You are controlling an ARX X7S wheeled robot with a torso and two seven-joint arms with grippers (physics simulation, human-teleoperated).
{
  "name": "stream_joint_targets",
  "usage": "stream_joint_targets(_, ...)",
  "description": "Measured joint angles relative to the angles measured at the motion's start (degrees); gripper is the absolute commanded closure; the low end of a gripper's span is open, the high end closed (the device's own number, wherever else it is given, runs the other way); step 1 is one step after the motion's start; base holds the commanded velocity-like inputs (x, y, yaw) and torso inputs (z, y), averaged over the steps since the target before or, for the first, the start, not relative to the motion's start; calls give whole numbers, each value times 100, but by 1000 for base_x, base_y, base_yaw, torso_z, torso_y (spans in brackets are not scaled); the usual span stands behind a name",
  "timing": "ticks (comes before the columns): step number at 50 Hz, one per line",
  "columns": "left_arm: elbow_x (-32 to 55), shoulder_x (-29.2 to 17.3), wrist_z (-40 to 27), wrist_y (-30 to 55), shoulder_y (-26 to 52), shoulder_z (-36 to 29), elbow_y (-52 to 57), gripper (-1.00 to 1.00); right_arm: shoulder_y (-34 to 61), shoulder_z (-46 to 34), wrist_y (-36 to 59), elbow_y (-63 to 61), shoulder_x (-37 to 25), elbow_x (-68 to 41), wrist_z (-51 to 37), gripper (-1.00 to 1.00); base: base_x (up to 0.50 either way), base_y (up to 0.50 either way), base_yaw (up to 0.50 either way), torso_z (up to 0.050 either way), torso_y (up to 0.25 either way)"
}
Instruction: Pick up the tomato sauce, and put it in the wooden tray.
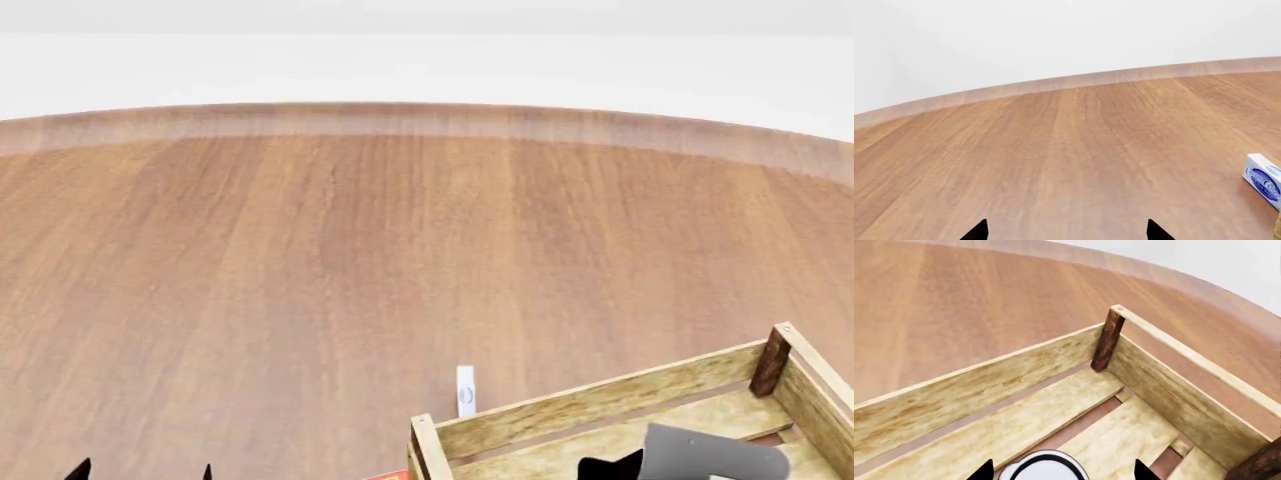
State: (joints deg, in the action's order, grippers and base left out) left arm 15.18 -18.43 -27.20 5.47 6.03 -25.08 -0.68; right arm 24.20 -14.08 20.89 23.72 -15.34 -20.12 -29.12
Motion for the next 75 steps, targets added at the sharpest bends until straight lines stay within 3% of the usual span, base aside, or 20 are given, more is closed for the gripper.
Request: stream_joint_targets(75,51,-48,-68,-41,40,-87,-42,-100,-1155,75,1656,-4988,-896,-800,-724,-100,0,0,0,0,0)
